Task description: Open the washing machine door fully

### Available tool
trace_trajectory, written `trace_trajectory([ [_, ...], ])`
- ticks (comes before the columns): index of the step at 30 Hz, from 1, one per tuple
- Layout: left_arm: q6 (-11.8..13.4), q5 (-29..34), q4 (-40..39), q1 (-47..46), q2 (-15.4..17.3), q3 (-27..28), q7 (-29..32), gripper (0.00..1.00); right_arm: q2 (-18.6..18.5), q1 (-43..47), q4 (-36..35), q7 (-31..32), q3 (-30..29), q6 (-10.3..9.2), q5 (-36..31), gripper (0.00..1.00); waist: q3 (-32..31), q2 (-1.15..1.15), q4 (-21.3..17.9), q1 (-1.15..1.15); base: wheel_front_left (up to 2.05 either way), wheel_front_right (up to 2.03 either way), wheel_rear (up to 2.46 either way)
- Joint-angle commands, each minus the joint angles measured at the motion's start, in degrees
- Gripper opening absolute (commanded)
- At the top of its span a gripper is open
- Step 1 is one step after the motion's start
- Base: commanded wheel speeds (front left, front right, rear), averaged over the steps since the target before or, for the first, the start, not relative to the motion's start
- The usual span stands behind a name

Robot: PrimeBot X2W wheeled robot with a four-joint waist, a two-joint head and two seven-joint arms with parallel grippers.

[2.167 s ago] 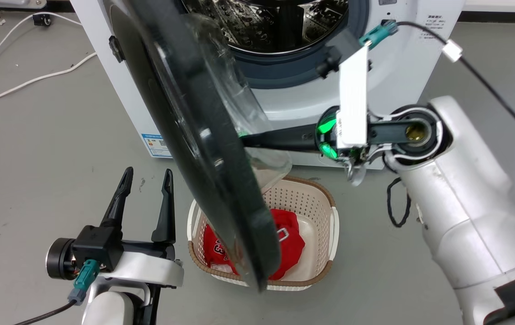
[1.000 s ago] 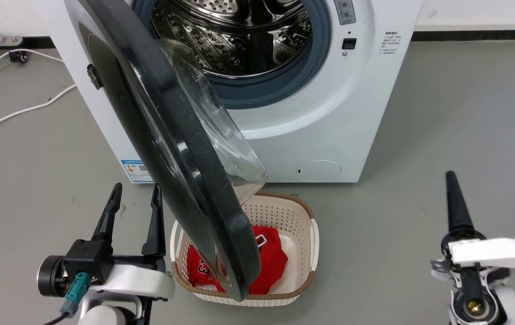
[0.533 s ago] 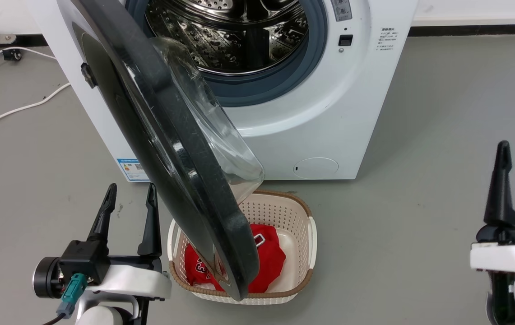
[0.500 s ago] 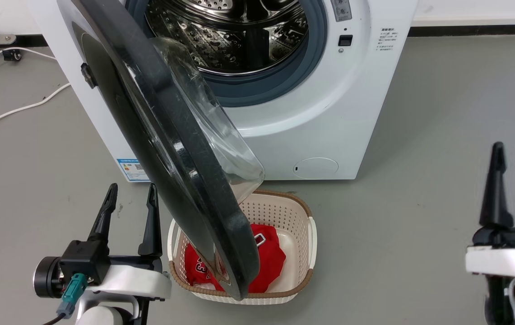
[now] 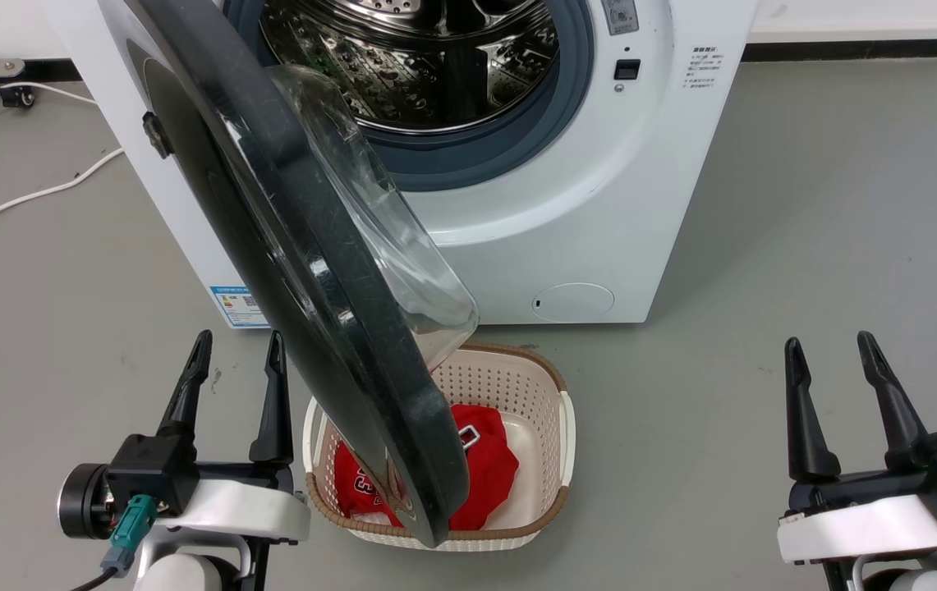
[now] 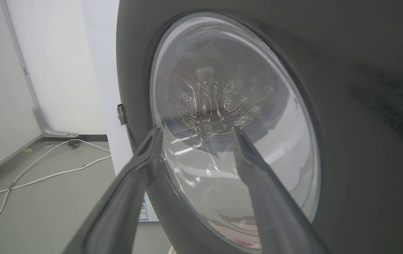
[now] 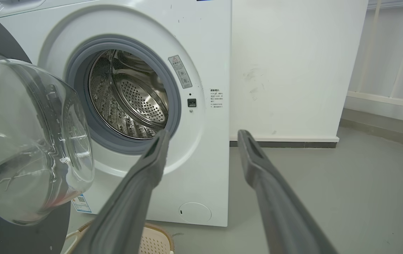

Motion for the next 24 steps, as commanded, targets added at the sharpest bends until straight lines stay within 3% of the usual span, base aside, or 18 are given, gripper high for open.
trace_trajectory([
  [1,-0.01,0.28,-0.07,-0.46,0.01,0.05,-0.15,1.00,0.09,-0.04,0.26,-0.10,0.08,-0.02,0.12,1.00,0.01,0.00,-0.01,0.00,0.00,0.00,0.00],
  [12,0.04,0.20,0.08,-0.59,0.01,-0.12,-0.15,1.00,0.09,-1.62,2.10,-0.10,0.03,-0.02,0.07,1.00,0.07,0.00,-0.02,0.00,0.00,0.00,0.00],
  [14,-0.16,0.26,0.03,-0.67,0.01,-0.29,-0.15,0.00,0.09,-1.87,2.20,-0.10,-0.01,-0.02,0.16,1.00,0.14,0.00,0.00,0.00,0.00,0.00,0.00],
  [24,-0.12,-0.38,-4.25,-1.06,0.01,0.08,-0.15,0.00,0.10,-2.04,2.47,-0.10,-0.41,-0.02,0.42,1.00,0.33,0.00,0.25,0.00,0.00,0.00,0.00],
])
